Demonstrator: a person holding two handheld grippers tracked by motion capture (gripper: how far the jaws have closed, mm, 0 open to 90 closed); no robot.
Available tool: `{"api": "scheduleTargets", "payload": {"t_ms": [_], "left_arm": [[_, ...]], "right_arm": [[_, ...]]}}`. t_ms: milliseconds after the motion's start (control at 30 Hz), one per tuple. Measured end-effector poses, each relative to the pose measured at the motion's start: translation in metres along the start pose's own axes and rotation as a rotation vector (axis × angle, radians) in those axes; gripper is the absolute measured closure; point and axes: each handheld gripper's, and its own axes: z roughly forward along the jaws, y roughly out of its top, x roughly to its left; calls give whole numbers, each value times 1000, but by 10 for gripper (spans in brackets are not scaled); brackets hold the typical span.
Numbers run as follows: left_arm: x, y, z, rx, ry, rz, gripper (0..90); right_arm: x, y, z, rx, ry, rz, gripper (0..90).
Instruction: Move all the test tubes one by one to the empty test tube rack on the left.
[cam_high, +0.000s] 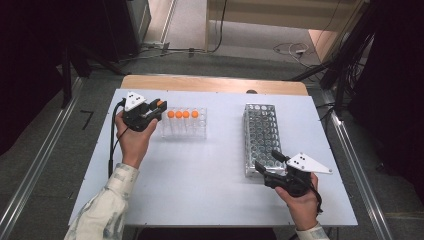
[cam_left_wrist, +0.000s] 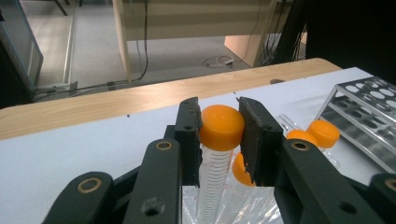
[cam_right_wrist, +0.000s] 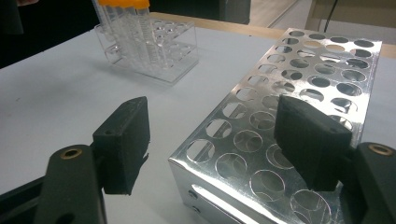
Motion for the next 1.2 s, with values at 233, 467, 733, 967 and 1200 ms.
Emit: {"api": "scheduleTargets", "payload": {"t_ms": [233,467,733,967,1200], "left_arm": [[-1,-6,2,19,0,-2,680],[0,-7,-1,15,-1,-24,620],[1,-9,-13,-7,-35,-68,561],[-3,-17,-27,-11,-55,-105,464],[-10,-35,-42,-5,-69,-123,334]], "right_arm": [[0,0,0,3,0,-1,255],[0,-1,1,3,0,-2,255],[-1,-1,0,3,-6,1,255],[-2,-1,1,7,-8,1,255],[-4,-2,0,5,-15,6,255]]}}
